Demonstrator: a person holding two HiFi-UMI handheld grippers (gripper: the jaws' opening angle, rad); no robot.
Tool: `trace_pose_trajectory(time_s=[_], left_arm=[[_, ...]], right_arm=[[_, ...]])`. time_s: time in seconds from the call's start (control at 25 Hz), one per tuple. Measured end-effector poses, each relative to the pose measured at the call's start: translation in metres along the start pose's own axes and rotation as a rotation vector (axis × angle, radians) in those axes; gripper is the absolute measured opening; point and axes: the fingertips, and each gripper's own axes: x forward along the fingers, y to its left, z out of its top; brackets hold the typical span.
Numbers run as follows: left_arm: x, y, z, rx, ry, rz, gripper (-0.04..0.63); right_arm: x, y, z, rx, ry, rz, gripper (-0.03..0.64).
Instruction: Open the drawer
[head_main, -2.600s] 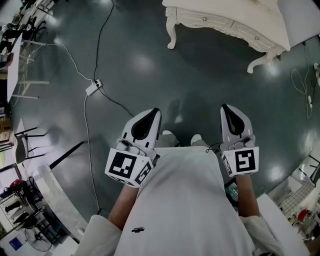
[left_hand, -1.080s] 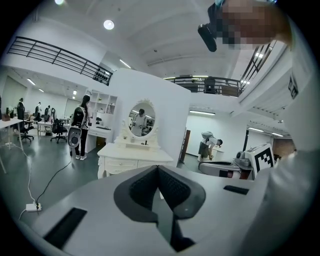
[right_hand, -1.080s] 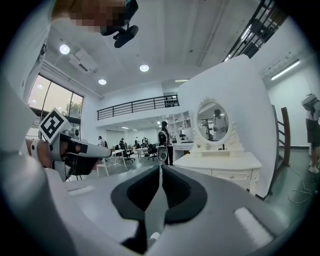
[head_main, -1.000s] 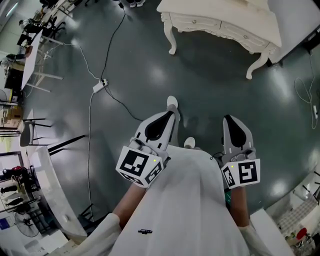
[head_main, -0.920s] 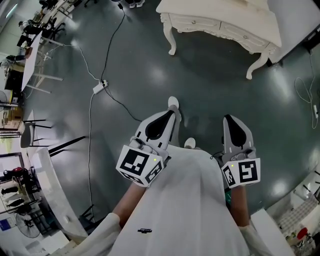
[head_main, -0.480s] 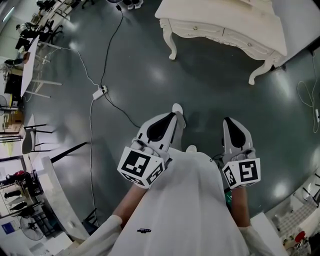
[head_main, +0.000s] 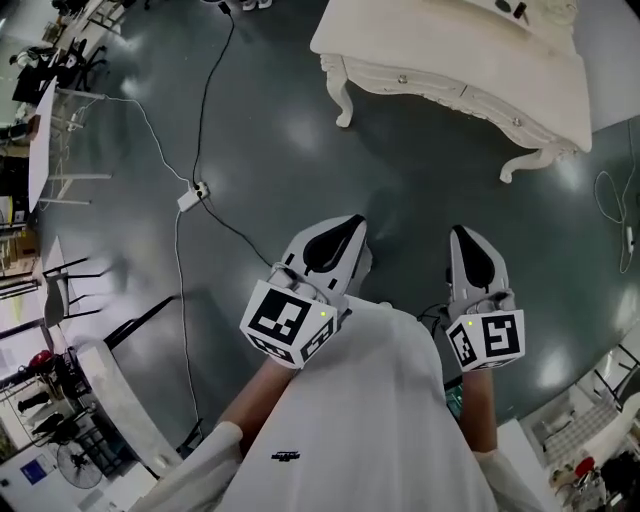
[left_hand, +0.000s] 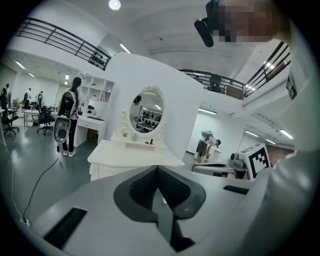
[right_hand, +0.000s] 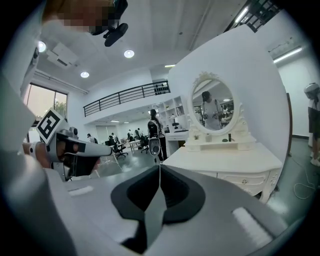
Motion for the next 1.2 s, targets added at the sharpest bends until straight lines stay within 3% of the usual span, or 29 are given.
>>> trace_pose_trajectory(time_s=[0.32,0.6,1.2], left_arm=[[0.074,0.097,0.049,-0.024,0.013,-0.022,0.009],[0.124,0.141,0.080,-0.009,0.014,-0.051,0.009],[0.206,0.141,0.088,-0.054,0.029,0.021,0.009]], right_arm=[[0.119,-0.031,0.037,0.014,0.026,-0.034,0.028],[0.191,-0.056,0.062,0.028,0.023,-0.028,0.035],[0.235,-0.118,0.068,-0.049,0.061,0.077,0.058]])
